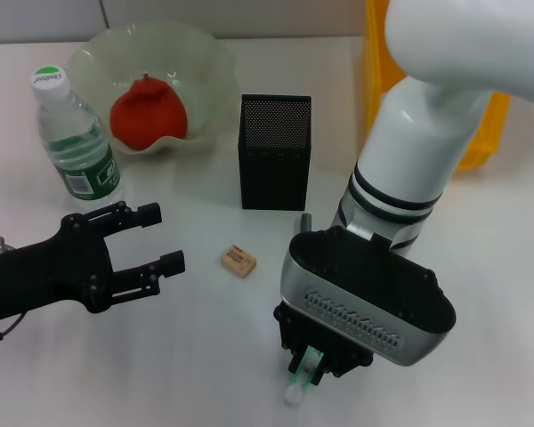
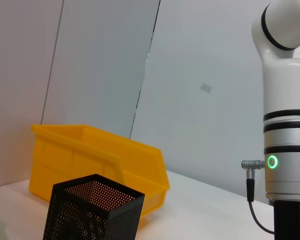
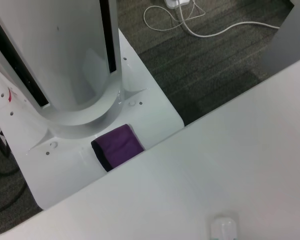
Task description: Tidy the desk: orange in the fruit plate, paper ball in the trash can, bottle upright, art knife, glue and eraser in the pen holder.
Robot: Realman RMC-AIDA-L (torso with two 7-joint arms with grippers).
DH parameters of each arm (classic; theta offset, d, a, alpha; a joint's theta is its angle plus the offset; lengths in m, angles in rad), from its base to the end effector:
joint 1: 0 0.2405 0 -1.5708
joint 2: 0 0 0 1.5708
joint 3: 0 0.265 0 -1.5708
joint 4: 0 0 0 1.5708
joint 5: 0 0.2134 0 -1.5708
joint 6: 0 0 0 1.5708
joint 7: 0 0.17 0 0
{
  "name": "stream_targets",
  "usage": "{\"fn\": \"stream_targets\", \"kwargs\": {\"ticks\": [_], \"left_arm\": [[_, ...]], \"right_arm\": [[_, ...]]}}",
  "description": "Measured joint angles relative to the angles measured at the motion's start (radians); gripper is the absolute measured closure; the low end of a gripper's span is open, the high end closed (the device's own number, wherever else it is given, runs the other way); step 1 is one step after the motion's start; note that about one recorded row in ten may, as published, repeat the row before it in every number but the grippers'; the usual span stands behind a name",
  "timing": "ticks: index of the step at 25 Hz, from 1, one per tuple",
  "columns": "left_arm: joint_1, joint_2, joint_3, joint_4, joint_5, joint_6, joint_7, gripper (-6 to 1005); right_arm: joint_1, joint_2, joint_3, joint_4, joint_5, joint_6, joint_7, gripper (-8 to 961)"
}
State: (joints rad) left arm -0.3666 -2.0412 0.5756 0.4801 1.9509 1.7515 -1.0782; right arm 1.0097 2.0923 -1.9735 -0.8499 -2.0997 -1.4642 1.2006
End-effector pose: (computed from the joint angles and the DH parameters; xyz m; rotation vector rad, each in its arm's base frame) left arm -0.3016 0.2725 -0.0195 -2.6509 -0.5549 -0.9399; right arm 0.1313 0.3048 -0.1559 2.3140 1.1984 0.4650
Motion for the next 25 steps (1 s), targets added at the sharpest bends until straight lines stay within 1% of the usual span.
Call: {"fn": "stream_targets", "kwargs": {"ticks": [25], "left_arm": [[0.0,-0.002,0.0,0.0,-0.001,0.0,0.002,228]], "right_arm": [[-0.001,0.0,-0.014,0.011,-0.003,0.024,0.016,751]]}}
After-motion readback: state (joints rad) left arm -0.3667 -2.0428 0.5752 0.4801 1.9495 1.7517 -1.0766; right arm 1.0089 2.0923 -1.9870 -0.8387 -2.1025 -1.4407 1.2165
